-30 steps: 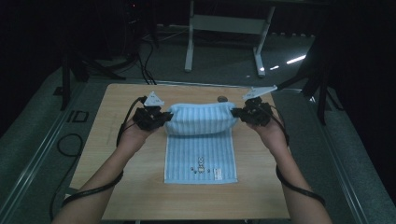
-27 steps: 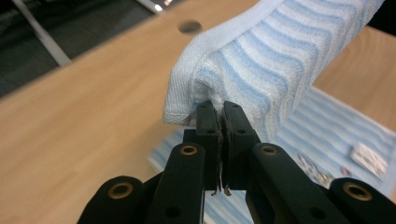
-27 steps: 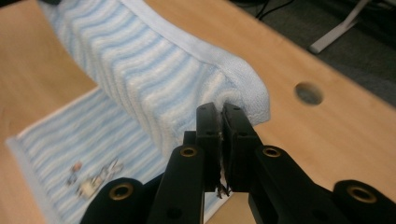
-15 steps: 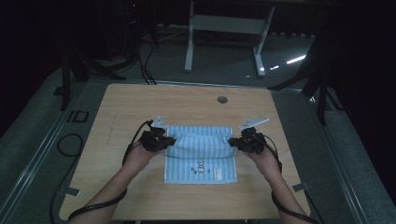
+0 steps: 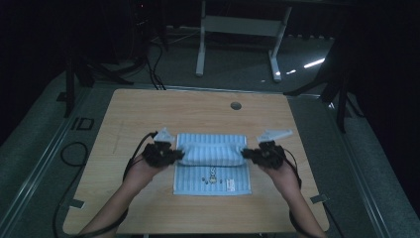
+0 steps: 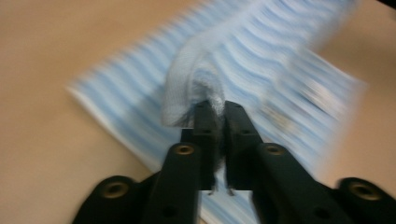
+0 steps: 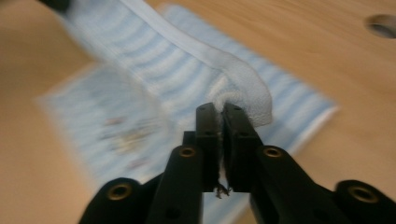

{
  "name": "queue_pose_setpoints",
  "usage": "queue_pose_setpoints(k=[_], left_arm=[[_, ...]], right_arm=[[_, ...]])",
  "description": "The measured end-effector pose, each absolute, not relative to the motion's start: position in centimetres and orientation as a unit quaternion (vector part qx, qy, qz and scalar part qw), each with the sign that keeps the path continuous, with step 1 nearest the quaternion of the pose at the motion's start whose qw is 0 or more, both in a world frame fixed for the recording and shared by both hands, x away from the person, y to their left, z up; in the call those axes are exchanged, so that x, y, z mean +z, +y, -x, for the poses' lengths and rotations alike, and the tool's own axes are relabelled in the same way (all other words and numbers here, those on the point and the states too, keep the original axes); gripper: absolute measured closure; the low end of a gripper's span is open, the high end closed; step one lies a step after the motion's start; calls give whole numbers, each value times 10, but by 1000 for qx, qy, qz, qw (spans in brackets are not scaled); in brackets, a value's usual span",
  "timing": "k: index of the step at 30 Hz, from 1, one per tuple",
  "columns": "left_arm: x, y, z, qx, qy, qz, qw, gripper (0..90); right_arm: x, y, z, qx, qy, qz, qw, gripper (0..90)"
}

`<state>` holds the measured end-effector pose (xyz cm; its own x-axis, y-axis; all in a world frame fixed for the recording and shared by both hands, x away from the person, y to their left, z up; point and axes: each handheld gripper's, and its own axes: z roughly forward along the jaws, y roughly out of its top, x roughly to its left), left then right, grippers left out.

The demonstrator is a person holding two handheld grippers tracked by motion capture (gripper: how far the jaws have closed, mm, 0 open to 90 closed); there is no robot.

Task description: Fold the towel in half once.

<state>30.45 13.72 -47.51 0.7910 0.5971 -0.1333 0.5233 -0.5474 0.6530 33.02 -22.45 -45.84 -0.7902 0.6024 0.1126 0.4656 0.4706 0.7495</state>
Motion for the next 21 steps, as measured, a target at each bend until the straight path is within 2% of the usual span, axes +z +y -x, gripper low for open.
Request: queue_pose_setpoints(k=[1,3,7,9,17,21], left_arm=[[-482,137,-292,37,314,-885,342,607],[-493,139,-274,16,315,-888,333,484],[-502,145,-263,35,324,-886,331,444],[-502,147,-266,22,321,-881,346,443],[-506,141,-303,29,332,-882,333,420],[-517,135,-324,6,343,-883,320,397]], right_arm=[[-465,-228,-314,403,859,-305,81,675],[-480,-236,-294,376,869,-315,70,618],[-491,-254,-283,369,861,-346,53,566],[-490,-256,-285,371,857,-352,54,558],[-505,-243,-304,350,867,-353,28,508],[-519,-236,-317,323,874,-362,21,474]])
